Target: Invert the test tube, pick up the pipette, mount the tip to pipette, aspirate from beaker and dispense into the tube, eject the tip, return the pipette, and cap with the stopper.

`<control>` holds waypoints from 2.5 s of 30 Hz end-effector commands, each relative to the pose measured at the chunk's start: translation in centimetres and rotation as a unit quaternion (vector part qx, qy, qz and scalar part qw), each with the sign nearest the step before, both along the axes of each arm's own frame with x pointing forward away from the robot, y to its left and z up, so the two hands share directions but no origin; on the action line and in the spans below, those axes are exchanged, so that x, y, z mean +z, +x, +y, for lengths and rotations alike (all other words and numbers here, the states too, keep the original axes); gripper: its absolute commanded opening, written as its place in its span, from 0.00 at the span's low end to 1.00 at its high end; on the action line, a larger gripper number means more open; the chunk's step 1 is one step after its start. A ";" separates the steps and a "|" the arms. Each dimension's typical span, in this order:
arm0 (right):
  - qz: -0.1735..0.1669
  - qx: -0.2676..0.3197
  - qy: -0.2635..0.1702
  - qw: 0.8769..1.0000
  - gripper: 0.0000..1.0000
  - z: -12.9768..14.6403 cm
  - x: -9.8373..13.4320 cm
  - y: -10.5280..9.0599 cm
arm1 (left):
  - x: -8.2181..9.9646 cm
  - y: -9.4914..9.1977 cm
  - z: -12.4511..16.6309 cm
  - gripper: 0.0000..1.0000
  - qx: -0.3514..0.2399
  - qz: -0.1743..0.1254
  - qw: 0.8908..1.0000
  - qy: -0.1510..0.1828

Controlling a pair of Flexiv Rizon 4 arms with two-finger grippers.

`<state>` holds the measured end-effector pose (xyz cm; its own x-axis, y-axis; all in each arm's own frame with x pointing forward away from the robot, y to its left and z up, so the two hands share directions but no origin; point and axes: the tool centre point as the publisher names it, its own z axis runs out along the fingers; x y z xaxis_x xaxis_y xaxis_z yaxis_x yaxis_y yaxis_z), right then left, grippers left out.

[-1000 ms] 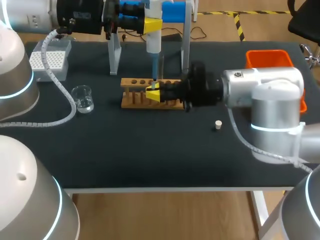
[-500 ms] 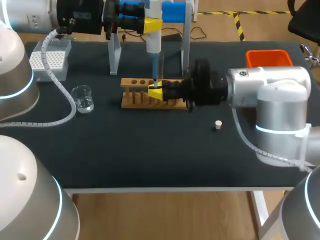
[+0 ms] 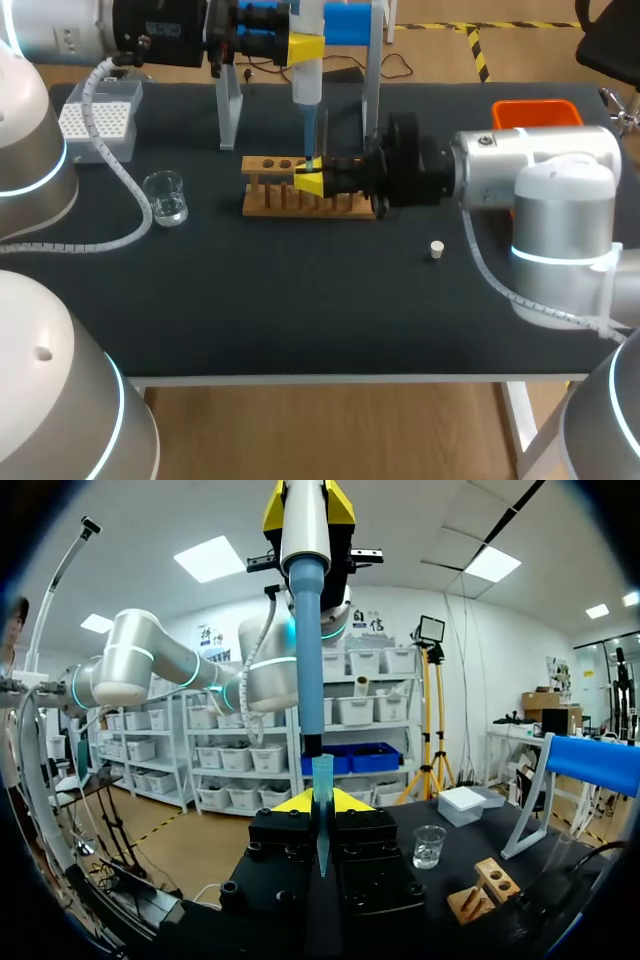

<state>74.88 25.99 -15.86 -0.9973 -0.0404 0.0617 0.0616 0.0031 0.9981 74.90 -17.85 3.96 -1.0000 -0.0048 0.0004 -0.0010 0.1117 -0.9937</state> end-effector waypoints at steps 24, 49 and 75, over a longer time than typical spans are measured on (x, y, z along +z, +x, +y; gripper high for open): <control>0.012 -0.001 0.003 1.000 0.00 0.2 0.1 0.3 | -0.1 0.0 0.1 0.00 -0.001 0.000 1.000 0.001; 0.017 -0.004 0.000 1.000 0.00 0.1 -0.5 0.0 | -0.1 0.0 0.1 0.00 -0.001 0.000 1.000 0.001; 0.019 -0.007 -0.003 1.000 0.00 -0.2 -0.9 -0.3 | -0.1 0.0 0.1 0.00 -0.001 0.000 1.000 0.001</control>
